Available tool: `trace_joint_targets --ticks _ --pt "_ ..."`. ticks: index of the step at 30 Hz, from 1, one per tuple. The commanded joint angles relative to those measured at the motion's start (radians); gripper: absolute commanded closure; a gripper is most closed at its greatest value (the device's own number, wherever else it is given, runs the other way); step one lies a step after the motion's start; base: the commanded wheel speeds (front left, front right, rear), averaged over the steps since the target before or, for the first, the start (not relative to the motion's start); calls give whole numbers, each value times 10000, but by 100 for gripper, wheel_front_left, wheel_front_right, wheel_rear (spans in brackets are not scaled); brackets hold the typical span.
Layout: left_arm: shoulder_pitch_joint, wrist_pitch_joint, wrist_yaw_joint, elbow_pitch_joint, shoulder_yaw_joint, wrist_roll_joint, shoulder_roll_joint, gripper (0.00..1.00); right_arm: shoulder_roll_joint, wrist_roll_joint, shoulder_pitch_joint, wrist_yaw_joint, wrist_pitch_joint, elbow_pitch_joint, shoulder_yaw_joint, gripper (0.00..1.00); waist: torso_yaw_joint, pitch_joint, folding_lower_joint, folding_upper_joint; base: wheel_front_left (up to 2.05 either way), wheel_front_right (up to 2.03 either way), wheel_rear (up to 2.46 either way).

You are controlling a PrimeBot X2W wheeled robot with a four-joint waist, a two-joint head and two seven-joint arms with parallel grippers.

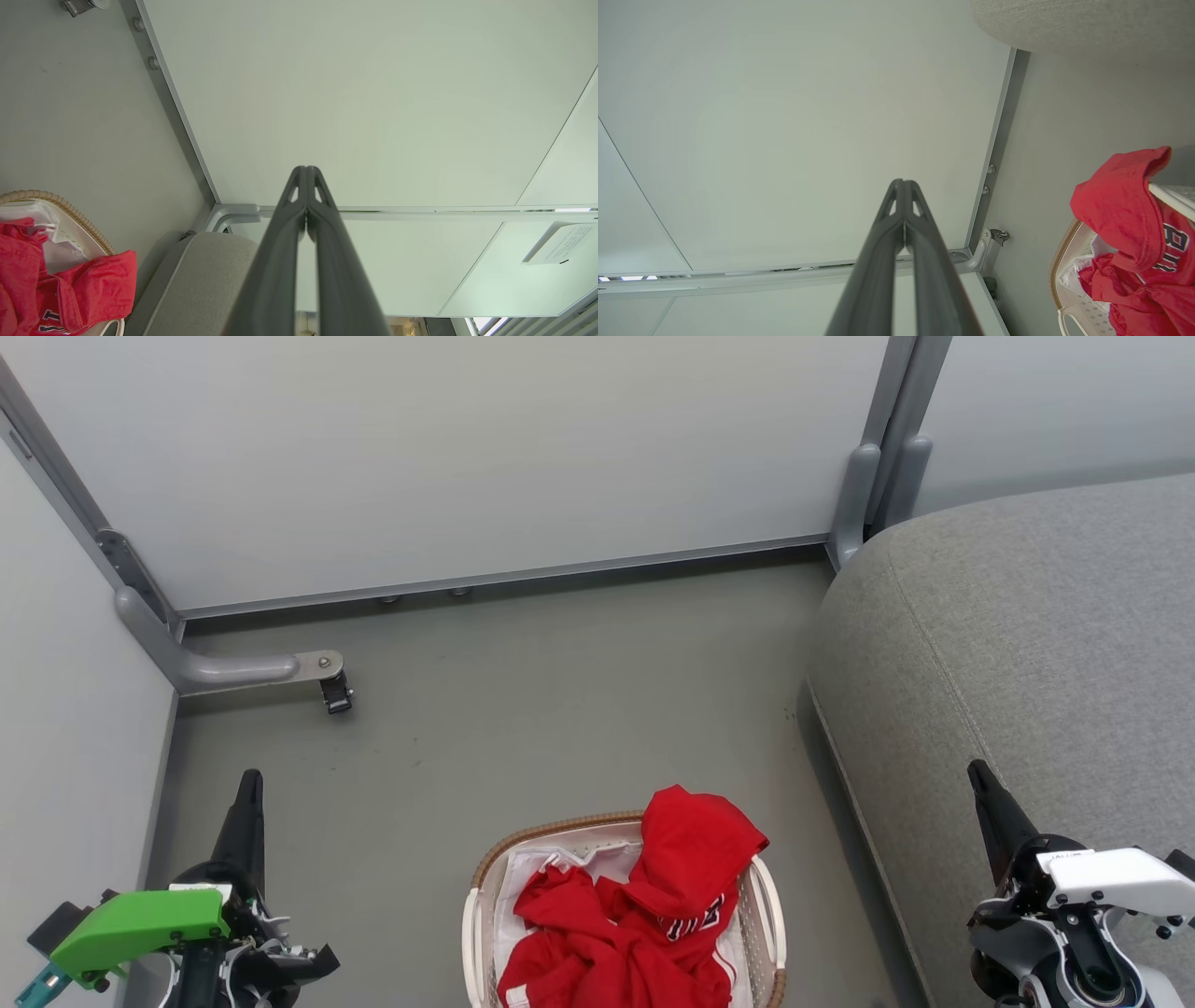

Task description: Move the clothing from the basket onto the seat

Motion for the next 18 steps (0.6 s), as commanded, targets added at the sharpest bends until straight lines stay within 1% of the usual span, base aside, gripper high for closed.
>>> trace_joint_targets --ticks 1,13,14,18 --pt "-115 17 -49 -16 3 -54 47 100 -58 38 -67 0 1 -35 -15 100 0 0 0 0 0 0 0" --pt "-115 17 -49 -16 3 -54 47 100 -58 38 -67 0 1 -35 -15 100 0 0 0 0 0 0 0" --pt "0 -1 0 0 -1 1 0 0 0 -1 0 0 -1 0 1 0 0 0 0 0 0 0 0" --pt "215 -20 23 303 -39 6 -50 0 105 -8 228 -4 -8 298 33 0 -1 2 0 0 0 0 0"
